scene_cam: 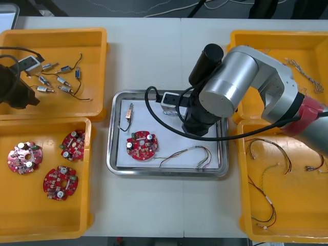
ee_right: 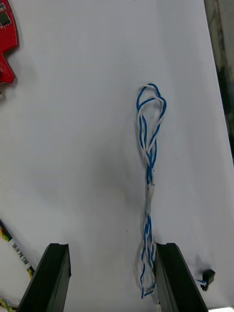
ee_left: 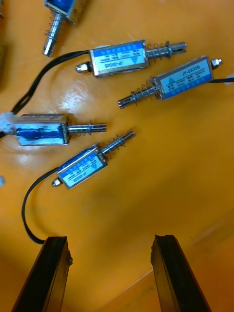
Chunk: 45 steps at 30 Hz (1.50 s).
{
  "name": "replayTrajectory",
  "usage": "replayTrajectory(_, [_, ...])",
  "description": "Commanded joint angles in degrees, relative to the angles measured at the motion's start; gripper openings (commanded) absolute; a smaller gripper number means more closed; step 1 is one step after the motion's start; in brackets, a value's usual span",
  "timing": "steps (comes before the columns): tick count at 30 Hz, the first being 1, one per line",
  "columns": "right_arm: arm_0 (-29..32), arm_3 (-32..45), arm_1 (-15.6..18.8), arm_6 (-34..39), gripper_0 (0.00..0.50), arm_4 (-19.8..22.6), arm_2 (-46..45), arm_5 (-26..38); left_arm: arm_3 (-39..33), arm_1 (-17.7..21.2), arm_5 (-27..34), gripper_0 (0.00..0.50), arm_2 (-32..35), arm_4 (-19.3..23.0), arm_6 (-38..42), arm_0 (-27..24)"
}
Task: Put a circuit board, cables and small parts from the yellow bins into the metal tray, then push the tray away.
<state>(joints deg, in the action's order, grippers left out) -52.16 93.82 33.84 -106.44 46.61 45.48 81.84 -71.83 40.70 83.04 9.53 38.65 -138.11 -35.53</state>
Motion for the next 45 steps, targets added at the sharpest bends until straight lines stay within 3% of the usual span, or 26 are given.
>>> replayTrajectory(1, [-2.15,2.86,0.35,1.76,0.500,2.53,-6.89,4.29,1.96,-1.59,-1.12,0.500,1.63,-1.03,-9.63,-4.11])
replayTrajectory(13, [-2.15,7.69,-0.09,17.49,0.500,2.26,-16.65,17.12,1.96,-3.61,-3.67,0.500,1.63,-7.18,-9.55,-6.75])
replayTrajectory(20, [-2.15,10.77,0.00,26.37,0.500,0.86,-21.48,23.54,2.93,-3.88,-4.29,0.500,1.63,-8.24,-9.99,-7.10])
replayTrajectory(24, [-1.98,11.91,0.09,31.29,0.500,-0.90,-24.38,27.50,7.76,-3.97,-5.08,0.500,1.63,-7.97,-12.62,-9.21])
replayTrajectory(45, [6.90,15.60,3.25,50.10,0.500,-4.86,-37.92,28.16,11.28,-6.25,-5.96,0.500,1.63,-10.26,-13.94,-11.85])
